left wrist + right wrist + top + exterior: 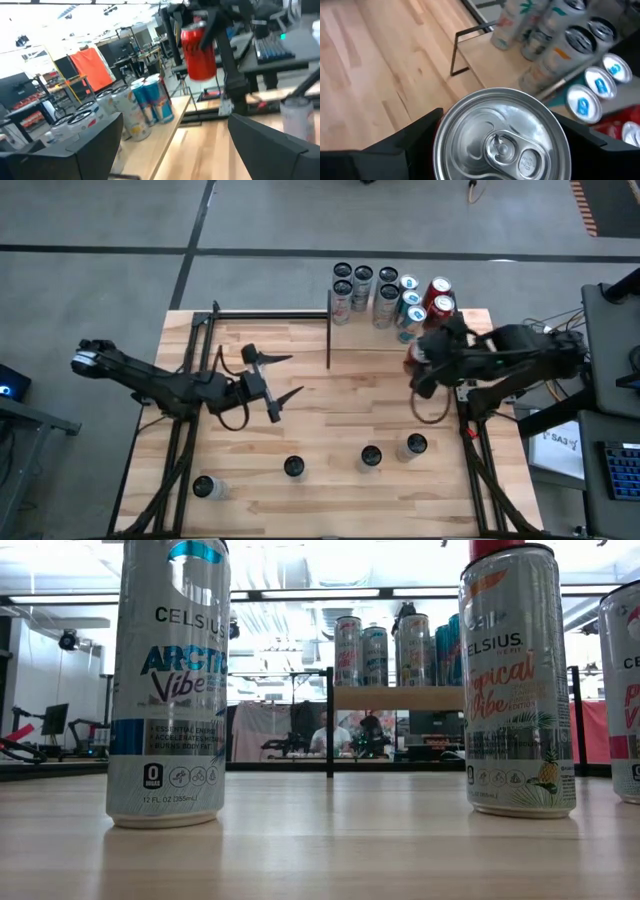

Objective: Place canned beverage on shelf
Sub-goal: Put the red black soda can on the shelf aligned with the red white soda cans

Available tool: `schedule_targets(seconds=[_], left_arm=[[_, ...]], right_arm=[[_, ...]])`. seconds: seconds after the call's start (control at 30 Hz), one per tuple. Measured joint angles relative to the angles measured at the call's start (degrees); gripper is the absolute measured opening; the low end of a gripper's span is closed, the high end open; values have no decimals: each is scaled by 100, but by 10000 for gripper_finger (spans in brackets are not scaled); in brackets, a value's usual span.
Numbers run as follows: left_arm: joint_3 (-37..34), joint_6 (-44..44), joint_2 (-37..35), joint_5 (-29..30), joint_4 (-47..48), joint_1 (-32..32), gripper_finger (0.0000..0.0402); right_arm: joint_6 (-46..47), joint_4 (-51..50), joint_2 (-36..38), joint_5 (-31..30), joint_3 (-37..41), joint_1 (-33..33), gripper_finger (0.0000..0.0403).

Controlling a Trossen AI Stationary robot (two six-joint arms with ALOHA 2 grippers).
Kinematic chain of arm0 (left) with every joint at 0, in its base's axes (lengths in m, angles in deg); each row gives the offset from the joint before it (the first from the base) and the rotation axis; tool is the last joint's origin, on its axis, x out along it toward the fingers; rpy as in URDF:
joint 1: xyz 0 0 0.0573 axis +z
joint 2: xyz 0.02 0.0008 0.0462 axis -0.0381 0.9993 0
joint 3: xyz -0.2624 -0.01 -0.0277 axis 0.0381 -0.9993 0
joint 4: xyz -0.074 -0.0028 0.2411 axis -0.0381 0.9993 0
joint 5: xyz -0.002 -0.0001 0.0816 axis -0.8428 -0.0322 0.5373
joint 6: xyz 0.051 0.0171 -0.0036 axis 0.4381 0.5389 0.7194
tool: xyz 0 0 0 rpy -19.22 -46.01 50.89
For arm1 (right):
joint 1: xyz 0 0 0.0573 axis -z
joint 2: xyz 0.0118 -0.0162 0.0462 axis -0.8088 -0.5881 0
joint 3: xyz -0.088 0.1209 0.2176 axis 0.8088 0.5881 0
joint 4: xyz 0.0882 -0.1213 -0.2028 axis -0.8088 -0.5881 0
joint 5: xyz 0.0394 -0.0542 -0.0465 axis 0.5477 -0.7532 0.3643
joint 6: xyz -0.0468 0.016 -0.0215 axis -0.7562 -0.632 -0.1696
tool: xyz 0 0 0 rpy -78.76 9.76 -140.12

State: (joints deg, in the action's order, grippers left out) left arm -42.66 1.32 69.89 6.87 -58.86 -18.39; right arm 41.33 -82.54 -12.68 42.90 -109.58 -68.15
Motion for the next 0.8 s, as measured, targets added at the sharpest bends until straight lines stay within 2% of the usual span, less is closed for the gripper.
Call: schedule_targets(seconds=[0.27,0.4,0.63,0.8], left_arm=[[-32,214,-420,2,704,0,345],[-58,215,-598,-49,910,2,345],[-272,210,-932,-893,903,13,345],[-536,186,-1158,-935,783,20,345]], right_arm=[[741,-13,1257,-571,1031,-2,288],[1099,-8,1767,-672,1647,-2,288],[1793,-2,2475,-851,2614,-2,288],[2076,-11,2779,-851,3148,-2,288]])
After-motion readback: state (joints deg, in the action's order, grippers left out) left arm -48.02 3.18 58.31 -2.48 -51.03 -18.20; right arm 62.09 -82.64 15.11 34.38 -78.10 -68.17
